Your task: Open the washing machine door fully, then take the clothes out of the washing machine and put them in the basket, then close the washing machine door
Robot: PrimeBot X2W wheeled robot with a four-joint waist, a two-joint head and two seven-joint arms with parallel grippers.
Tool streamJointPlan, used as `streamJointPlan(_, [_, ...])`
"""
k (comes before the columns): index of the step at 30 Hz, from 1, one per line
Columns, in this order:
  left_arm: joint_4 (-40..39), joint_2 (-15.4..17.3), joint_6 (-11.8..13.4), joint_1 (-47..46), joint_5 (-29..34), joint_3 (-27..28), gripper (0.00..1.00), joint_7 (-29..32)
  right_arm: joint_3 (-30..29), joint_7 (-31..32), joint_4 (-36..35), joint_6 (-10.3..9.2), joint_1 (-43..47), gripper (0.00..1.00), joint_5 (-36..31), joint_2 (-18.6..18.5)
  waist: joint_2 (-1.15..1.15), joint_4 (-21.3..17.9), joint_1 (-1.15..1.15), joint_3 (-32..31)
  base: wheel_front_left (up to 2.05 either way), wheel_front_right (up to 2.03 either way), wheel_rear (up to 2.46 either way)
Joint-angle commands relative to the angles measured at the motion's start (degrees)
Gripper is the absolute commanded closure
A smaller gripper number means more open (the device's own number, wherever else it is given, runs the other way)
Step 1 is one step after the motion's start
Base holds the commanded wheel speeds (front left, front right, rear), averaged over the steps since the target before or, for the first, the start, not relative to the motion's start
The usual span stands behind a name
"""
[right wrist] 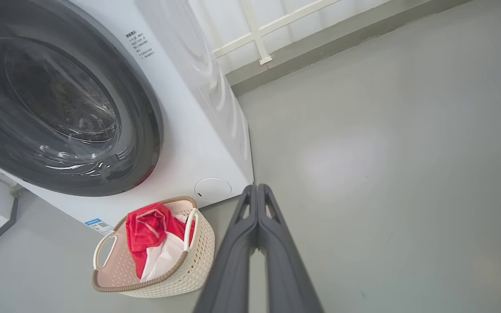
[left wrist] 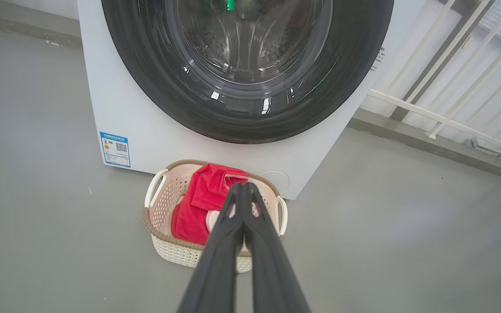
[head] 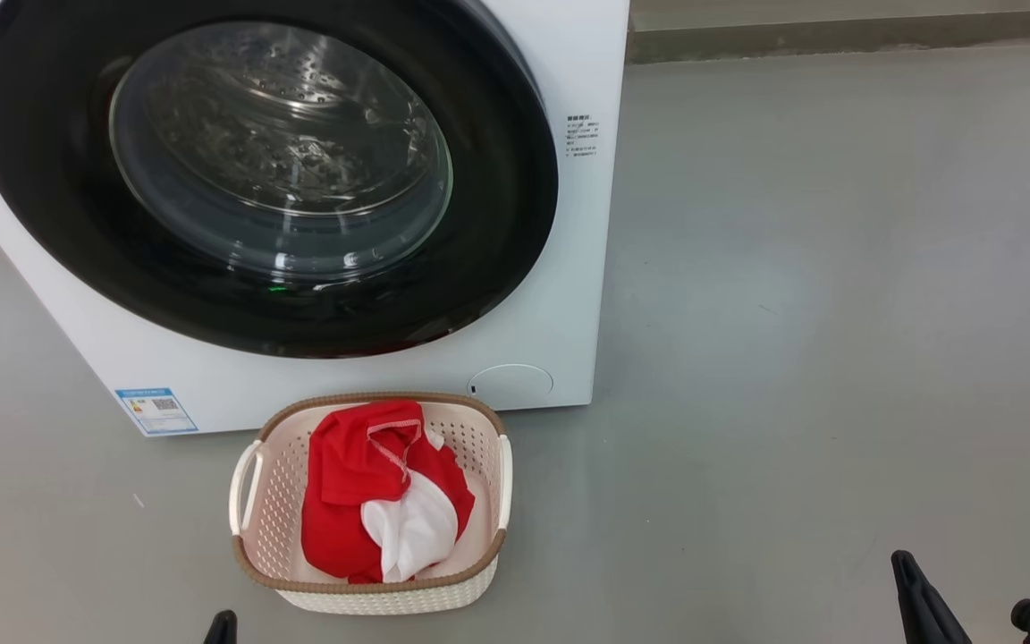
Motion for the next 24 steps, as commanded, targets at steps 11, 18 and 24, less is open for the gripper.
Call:
streamJointPlan(11, [-0.87,0.48,-0.10,-3.51,-8.52,0.84,1.00,2.01,-0.69,2.06,-1.98,-0.02,-3.32,1.00,7.37,-0.42,0.00,0.10,-0.01,0.08,0.00,0.00,0.00])
streamJointPlan(18, [-0.70,0.45,-0.12,-4.39,-13.02,1.01,1.00,3.17,-0.91,3.25,-2.23,-0.02,-4.14,1.00,11.10,-0.20,0.00,0.16,-0.01,0.12,0.00,0.00,0.00])
streamJointPlan(24, [-0.59,0.43,-0.13,-5.02,-16.22,1.13,1.00,3.99,-1.07,4.09,-2.41,-0.02,-4.72,1.00,13.74,-0.05,0.00,0.20,-0.01,0.15,0.00,0.00,0.00])
